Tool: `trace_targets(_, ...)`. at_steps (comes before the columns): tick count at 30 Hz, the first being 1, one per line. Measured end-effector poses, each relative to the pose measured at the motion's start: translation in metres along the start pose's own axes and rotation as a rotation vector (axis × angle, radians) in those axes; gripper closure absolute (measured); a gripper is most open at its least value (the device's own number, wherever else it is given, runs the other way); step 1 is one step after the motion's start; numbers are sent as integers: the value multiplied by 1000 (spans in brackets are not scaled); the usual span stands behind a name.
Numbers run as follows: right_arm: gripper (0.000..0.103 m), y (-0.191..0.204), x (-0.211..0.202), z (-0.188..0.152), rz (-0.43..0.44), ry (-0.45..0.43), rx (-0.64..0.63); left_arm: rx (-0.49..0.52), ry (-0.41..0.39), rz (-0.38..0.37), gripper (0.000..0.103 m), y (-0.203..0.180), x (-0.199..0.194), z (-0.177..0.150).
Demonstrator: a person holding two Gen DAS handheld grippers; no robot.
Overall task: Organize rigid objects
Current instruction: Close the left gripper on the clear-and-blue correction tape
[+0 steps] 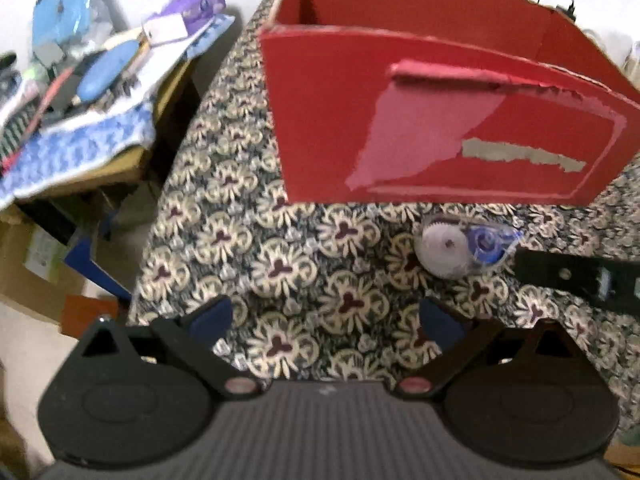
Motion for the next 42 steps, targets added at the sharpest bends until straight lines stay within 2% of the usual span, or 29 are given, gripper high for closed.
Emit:
trace_targets(4, 79, 4, 5, 1, 14, 18, -13, -31, -15, -41, 4, 7, -3, -8)
trace_targets(11, 79, 2, 7, 13, -14, -26, -80, -16, -76, -106, 4, -3, -11, 0)
trace_targets(15, 79, 3, 14, 22, -19, -82, -238, -2, -66, -166, 4, -13, -7, 4)
trace_targets(17, 78, 1, 21, 27, -22, -89, -261, -1, -52, -190, 4, -18, -2, 6)
trace_targets(21, 77, -10, 39, 32, 97, 27, -159, 26, -37, -236, 4, -30, 0, 6)
trace_targets(22, 77, -14, 39, 32, 122, 33, -129, 28, -38, -254, 4, -31, 0, 6)
trace_targets(23, 77, -17, 39, 31, 141, 54, -111, 28, -38, -266, 7, -31, 1, 6)
trace_targets(25, 77, -20, 36, 28, 187, 109, -103, 18, -41, -293, 18, -28, 0, 6)
trace_targets(27, 77, -22, 31, 21, 205, 126, -132, 5, -41, -319, 21, -22, -3, 6)
trace_targets(32, 77, -23, 16, 10, 203, 66, -262, -83, -58, -375, 21, 2, -12, 6)
trace_targets(35, 77, -10, 8, 6, 174, -25, -391, -168, -50, -387, 21, 14, -9, 13)
trace_targets(37, 73, 6, 8, 0, 144, -90, -521, -202, -48, -397, 20, 14, -6, 19)
trace_targets(39, 66, 16, 16, -2, 105, -137, -626, -220, -41, -389, 15, 10, -1, 26)
trace_targets(42, 66, 17, 28, -2, 77, -160, -690, -228, -11, -387, 13, 3, 8, 33)
Point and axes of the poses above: each gripper's, at about its wrist camera, not at the fingertips, and x roughly the way its jaws point, y to its left, z to its top, the point moved 3 cm from there along x, roughly the way its jaws point, and after that the axes turned 11 degrees about -z, right-handed, at the moved point
